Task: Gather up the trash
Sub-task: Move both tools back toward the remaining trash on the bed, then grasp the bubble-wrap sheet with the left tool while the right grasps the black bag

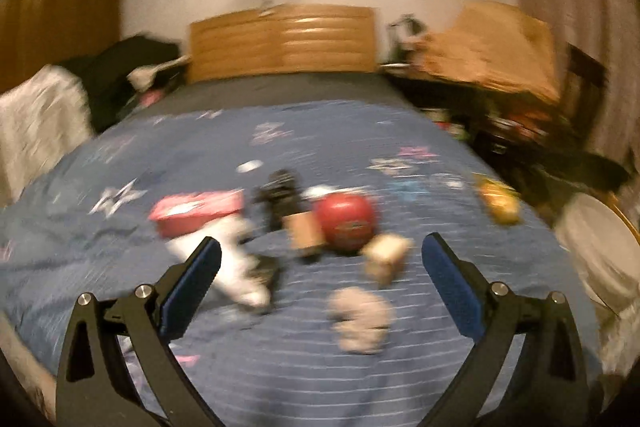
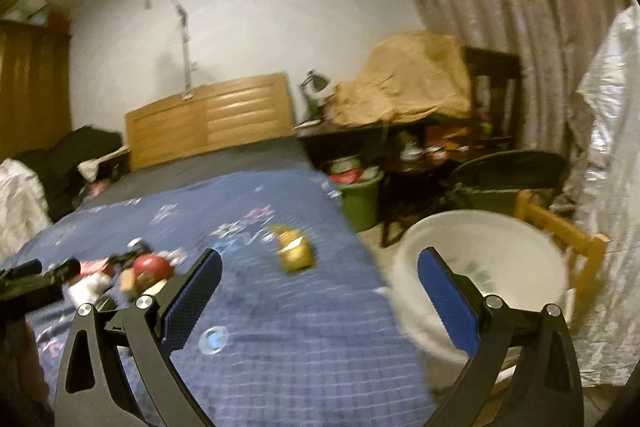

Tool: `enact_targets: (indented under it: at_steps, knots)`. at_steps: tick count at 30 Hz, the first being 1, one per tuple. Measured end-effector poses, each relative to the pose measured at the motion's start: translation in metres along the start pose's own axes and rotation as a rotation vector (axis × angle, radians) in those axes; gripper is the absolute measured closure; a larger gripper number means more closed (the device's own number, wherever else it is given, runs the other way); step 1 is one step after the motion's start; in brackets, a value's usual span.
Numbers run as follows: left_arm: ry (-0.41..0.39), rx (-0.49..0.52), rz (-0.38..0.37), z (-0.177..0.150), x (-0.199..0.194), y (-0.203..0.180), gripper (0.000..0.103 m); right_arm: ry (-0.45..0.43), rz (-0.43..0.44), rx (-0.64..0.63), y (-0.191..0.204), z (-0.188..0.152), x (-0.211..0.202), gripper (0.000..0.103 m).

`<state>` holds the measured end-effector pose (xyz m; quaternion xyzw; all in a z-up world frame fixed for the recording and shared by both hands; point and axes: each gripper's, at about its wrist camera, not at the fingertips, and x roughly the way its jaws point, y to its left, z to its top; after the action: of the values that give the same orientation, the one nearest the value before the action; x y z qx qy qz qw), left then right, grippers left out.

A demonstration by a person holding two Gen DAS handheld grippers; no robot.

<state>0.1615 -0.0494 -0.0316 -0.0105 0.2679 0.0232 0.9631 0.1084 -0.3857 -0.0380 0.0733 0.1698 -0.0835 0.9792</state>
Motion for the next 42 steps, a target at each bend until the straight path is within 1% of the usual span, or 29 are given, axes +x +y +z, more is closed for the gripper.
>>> enact_targets:
  at_steps: [3,4,5,7,8,10,13,15,16,17,18,19,20,21,25,27,29,31,33,36,39,42]
  knots:
    - [0.064,-0.151,0.086,-0.001,0.018,0.056,0.006,0.046,0.045,-0.03,0.027,-0.013,0.007,0.005]
    - [0.094,-0.229,0.104,0.0,0.026,0.077,0.006,0.064,0.059,-0.044,0.036,-0.018,0.01,0.005]
    - [0.124,-0.309,0.107,-0.001,0.034,0.096,0.006,0.074,0.066,-0.051,0.041,-0.02,0.011,0.005]
    - [0.168,-0.413,0.105,-0.003,0.048,0.119,0.006,0.101,0.083,-0.066,0.046,-0.027,0.016,0.005]
    - [0.185,-0.444,0.1,-0.004,0.054,0.126,0.006,0.116,0.091,-0.072,0.05,-0.03,0.018,0.005]
    - [0.206,-0.456,0.089,-0.004,0.067,0.126,0.006,0.138,0.099,-0.076,0.049,-0.036,0.022,0.005]
    - [0.242,-0.432,0.061,-0.003,0.086,0.116,0.006,0.171,0.1,-0.07,0.047,-0.041,0.027,0.005]
    - [0.273,-0.425,0.066,-0.005,0.101,0.114,0.006,0.184,0.102,-0.065,0.04,-0.04,0.031,0.005]
    - [0.299,-0.428,0.066,-0.007,0.112,0.114,0.008,0.189,0.103,-0.063,0.04,-0.04,0.032,0.005]
    - [0.33,-0.44,0.061,-0.009,0.123,0.116,0.015,0.197,0.108,-0.063,0.04,-0.041,0.033,0.005]
    - [0.357,-0.461,0.045,-0.012,0.132,0.118,0.041,0.203,0.115,-0.065,0.04,-0.041,0.033,0.005]
    - [0.395,-0.494,0.001,-0.016,0.14,0.123,0.045,0.206,0.121,-0.069,0.04,-0.041,0.033,0.005]
    - [0.394,-0.526,-0.024,-0.018,0.138,0.128,0.046,0.21,0.13,-0.076,0.042,-0.042,0.033,0.005]
    - [0.375,-0.541,-0.043,-0.018,0.133,0.132,0.047,0.212,0.142,-0.083,0.044,-0.043,0.033,0.005]
    - [0.299,-0.534,-0.066,-0.019,0.087,0.149,0.047,0.222,0.19,-0.098,0.053,-0.043,0.032,0.005]
    - [0.269,-0.517,-0.06,-0.02,0.064,0.156,0.047,0.222,0.217,-0.117,0.062,-0.043,0.031,0.005]
    - [0.248,-0.483,-0.047,-0.02,0.044,0.161,0.047,0.219,0.254,-0.141,0.073,-0.042,0.028,0.005]
    - [0.235,-0.429,-0.012,-0.022,0.029,0.163,0.047,0.217,0.288,-0.167,0.085,-0.041,0.024,0.005]
    - [0.239,-0.384,0.003,-0.025,0.019,0.165,0.047,0.215,0.321,-0.19,0.096,-0.041,0.02,0.005]
    - [0.278,-0.309,0.031,-0.027,0.018,0.17,0.047,0.23,0.378,-0.219,0.115,-0.04,0.017,0.005]
    - [0.325,-0.192,0.057,-0.03,0.02,0.171,0.047,0.243,0.432,-0.246,0.136,-0.039,0.016,0.005]
    - [0.34,-0.074,0.09,-0.028,0.024,0.177,0.047,0.256,0.478,-0.268,0.156,-0.037,0.016,0.005]
